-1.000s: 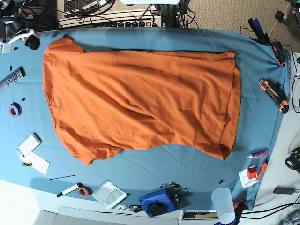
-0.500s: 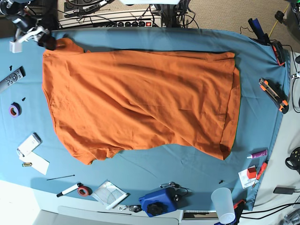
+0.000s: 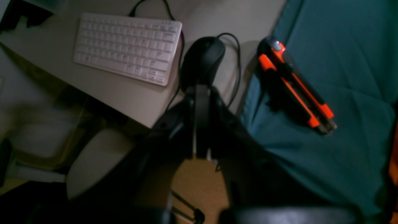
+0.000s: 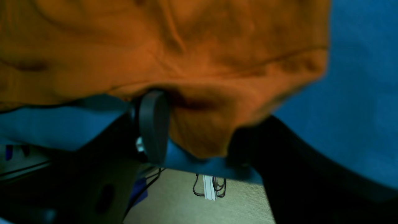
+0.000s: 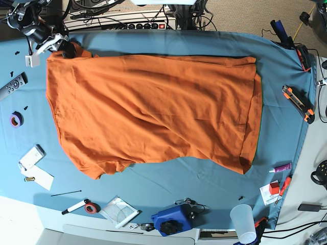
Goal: Layout the t-shirt on the table in an organized manner, then fold the t-shirt properly
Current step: 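Open both grippers and raise them off the shirt, then lower both grippers and grasp the shirt's two corners at the collar edge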
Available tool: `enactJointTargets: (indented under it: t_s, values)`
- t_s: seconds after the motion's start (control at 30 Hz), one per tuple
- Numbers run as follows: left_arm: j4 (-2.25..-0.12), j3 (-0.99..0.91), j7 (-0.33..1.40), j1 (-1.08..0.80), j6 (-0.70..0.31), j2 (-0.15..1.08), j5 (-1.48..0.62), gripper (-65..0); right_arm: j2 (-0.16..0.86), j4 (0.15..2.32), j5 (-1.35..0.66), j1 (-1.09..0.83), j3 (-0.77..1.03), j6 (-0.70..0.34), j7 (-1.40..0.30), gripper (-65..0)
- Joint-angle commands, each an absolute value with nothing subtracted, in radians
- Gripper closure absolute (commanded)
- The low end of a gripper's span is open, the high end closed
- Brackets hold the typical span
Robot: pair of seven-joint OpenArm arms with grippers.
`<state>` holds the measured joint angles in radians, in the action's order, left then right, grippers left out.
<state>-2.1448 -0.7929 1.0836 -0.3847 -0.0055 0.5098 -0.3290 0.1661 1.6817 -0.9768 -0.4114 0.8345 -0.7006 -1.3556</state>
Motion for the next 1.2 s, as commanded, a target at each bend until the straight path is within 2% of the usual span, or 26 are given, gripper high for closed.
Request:
enactJointTargets:
  t_s: [0.0,0.1,0.13,0.33,0.53,0.57,0.67,0.73,0.77,0.9,0.97,1.03,1.17]
  values:
    - [-2.160,-0.801,1.080,-0.383,-0.002,0.529,-0.337,0.0,0.174,1.687,-0.956,-0.415,0.832,-0.698,-1.396,-23.7]
    - [-2.160,-0.801,1.092,-0.393,-0.007,0.517,-0.370,0.0,0.174,1.687,-0.956,-0.417,0.833,-0.691,-1.396,-3.3]
    - [-2.160,-0.801,1.092,-0.401,-0.018,0.508,-0.380,0.0,0.175,1.687,-0.957,-0.417,0.833,-0.691,-1.396,0.0]
    - [-2.160,-0.801,1.135,-0.435,-0.128,0.424,-0.559,0.0,0.175,1.687,-1.038,-0.421,0.833,-0.698,-1.396,0.0]
    - [-2.163,-0.801,1.240,-0.435,-0.406,0.307,-0.971,-0.9,0.175,1.688,-1.065,-0.406,0.833,-0.698,-1.396,0.0]
    - [-2.163,-0.801,1.250,-0.435,-0.444,0.282,-1.023,-5.5,0.175,1.688,-1.065,-0.402,0.833,-0.698,-1.396,0.0]
    - [-2.163,-0.801,1.248,-0.435,-0.499,0.218,-1.094,-25.6,0.179,1.688,-1.065,-0.402,0.833,-0.698,-1.396,0.0]
    - [-2.163,-0.798,1.241,-0.435,-0.491,0.194,-1.093,-33.7,0.181,1.688,-1.065,-0.402,0.833,-0.698,-1.396,0.0]
    - [-2.162,-0.791,1.243,-0.435,-0.487,0.187,-1.092,-34.1,0.181,1.688,-1.065,-0.402,0.833,-0.698,-1.396,0.0]
    - [-2.156,-0.694,1.261,-0.435,-0.485,0.180,-1.012,-34.1,0.181,1.688,-1.065,-0.402,0.833,-0.698,-1.396,0.0]
    - [-2.156,-0.618,1.254,-0.434,-0.556,0.181,-0.928,-33.9,0.181,1.688,-1.065,-0.402,0.833,-0.698,-1.396,0.0]
    - [-2.156,-0.533,1.204,-0.435,-0.631,0.194,-0.797,-32.3,0.181,1.688,-1.065,-0.402,0.833,-0.698,-1.396,0.0]
    - [-2.156,-0.342,1.096,-0.435,-0.631,0.284,-0.506,-29.3,0.187,1.688,-1.065,-0.402,0.833,-0.698,-1.396,0.0]
